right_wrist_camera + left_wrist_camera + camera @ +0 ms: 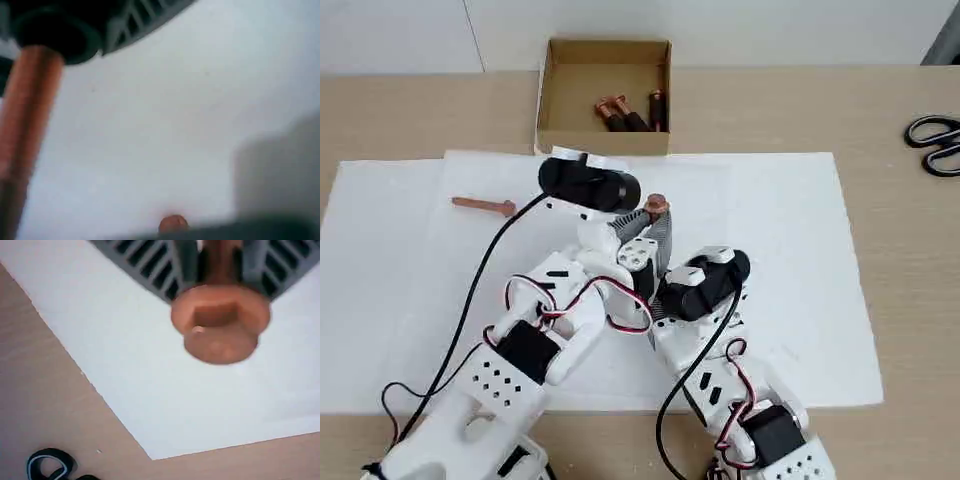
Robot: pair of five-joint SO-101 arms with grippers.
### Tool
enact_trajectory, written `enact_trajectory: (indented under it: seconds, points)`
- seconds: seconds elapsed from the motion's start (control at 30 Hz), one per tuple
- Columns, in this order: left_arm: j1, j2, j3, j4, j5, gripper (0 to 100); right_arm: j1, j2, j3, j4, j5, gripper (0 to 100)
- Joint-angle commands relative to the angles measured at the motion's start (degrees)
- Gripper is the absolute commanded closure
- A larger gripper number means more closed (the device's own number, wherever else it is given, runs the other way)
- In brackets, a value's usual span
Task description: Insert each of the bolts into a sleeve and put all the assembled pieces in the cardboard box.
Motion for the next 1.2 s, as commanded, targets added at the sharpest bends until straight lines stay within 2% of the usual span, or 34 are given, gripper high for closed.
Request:
enact_trajectory:
  seconds: [0.0,0.27,1.17]
  points:
    - [2.0,-1.9,-0.5,2.1,-0.1,99,-0.2,-0.7,-0.5,-1.4,-0.6,99.5]
    - [2.1,-8.5,3.9,2.1,-0.2,99,-0.1,-0.7,-0.5,-1.4,-0.6,99.5]
    - [2.4,-8.9,11.8,2.4,-0.1,99,-0.1,-0.7,-0.5,-1.3,-0.5,99.5]
